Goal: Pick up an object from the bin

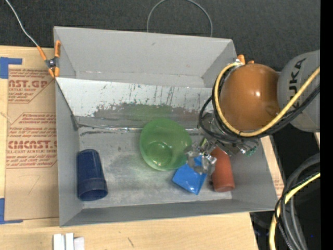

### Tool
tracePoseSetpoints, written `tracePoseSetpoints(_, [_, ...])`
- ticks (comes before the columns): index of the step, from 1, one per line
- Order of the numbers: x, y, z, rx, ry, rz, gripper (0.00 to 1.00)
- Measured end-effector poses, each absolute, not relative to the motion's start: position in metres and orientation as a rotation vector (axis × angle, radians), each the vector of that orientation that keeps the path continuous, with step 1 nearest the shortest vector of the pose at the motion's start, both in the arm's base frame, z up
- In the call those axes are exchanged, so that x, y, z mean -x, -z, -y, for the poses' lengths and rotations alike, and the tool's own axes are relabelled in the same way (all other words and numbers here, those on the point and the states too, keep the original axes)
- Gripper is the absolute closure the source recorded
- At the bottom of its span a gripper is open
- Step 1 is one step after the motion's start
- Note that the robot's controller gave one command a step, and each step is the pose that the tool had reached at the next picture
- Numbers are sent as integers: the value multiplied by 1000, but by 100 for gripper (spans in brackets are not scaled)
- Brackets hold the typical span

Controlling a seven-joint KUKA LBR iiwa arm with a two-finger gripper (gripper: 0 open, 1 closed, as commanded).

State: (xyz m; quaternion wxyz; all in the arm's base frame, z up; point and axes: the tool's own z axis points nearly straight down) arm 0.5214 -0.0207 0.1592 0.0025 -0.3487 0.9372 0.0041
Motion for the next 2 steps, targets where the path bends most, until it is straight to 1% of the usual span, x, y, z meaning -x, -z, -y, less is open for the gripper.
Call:
tracePoseSetpoints(1, [-526, -119, 2, 1154, -16, -2913, 100])
tracePoseSetpoints(2, [-521, -177, 5, 1164, -20, -2915, 100])
